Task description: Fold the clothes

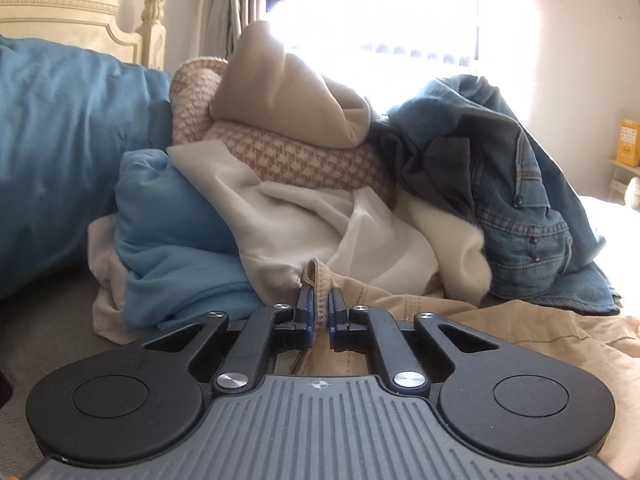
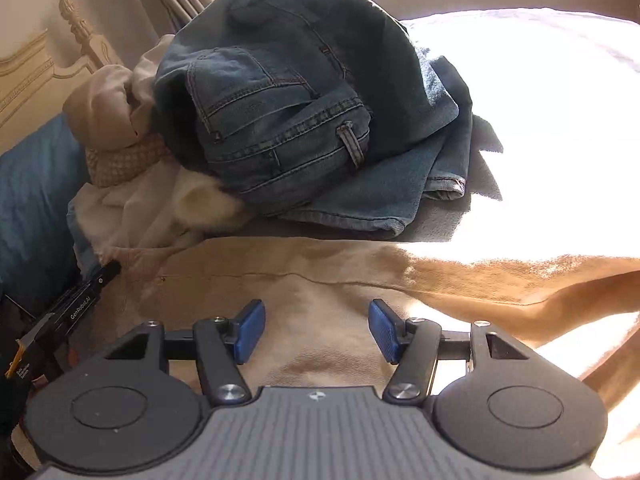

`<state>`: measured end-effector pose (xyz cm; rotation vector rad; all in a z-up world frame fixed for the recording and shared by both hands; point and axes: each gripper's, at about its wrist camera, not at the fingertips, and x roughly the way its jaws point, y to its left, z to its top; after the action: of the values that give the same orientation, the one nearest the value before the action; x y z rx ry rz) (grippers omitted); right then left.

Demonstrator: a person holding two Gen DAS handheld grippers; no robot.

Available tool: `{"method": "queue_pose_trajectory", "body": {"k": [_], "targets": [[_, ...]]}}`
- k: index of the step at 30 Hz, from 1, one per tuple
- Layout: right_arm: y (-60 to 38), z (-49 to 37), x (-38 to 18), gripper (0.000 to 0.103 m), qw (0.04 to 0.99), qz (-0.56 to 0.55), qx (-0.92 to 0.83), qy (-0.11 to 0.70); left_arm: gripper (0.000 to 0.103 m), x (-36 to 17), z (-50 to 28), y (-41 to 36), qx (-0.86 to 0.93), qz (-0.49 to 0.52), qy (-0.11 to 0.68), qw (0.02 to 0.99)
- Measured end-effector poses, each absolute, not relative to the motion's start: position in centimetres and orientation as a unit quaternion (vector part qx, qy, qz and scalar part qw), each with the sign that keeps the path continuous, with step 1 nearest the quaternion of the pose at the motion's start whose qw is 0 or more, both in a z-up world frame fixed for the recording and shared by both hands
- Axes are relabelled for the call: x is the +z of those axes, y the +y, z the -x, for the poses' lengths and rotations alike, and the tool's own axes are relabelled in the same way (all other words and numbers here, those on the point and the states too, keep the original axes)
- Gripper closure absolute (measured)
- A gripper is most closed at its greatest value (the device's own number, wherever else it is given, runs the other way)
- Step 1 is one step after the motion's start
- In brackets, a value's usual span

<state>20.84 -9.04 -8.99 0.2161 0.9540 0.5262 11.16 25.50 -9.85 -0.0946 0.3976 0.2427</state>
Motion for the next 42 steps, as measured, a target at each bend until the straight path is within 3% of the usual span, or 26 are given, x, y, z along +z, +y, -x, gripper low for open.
{"method": "queue_pose_trajectory", "body": {"k": [8, 12, 13, 15, 20, 30, 38, 42], "targets": [[-9.5, -22.0, -11.4, 0.043, 0.857, -0.089, 0.231, 0.452, 0.097, -11.6, -12.9, 25.3, 0.169, 0.025, 0.221, 0.960], [-10.2, -23.1, -12.6, 0.043, 0.852, -0.114, 0.225, 0.460, 0.089, -11.5, -12.9, 25.0, 0.170, 0.009, 0.236, 0.957], [-10.4, -23.1, -12.2, 0.043, 0.851, -0.124, 0.225, 0.459, 0.085, -11.3, -12.7, 25.1, 0.166, 0.011, 0.238, 0.957], [-11.4, -22.9, -11.4, 0.041, 0.848, -0.151, 0.226, 0.455, 0.055, -10.7, -12.2, 25.6, 0.155, 0.028, 0.246, 0.956], [-15.7, -21.3, -9.8, 0.041, 0.836, -0.220, 0.215, 0.454, 0.044, -9.2, -10.1, 26.0, 0.165, 0.057, 0.244, 0.954], [-30.7, -14.0, -4.9, 0.041, 0.862, -0.274, 0.087, 0.418, 0.043, -5.9, -7.4, 22.8, 0.124, 0.071, 0.222, 0.965], [-48.1, -6.0, -10.5, 0.038, 0.732, -0.575, -0.135, 0.339, 0.043, -7.2, -9.1, 15.2, 0.018, 0.049, 0.259, 0.965], [-50.6, -3.6, -14.1, 0.037, 0.671, -0.648, -0.165, 0.320, 0.043, -8.2, -9.6, 11.9, -0.014, 0.023, 0.281, 0.959]]}}
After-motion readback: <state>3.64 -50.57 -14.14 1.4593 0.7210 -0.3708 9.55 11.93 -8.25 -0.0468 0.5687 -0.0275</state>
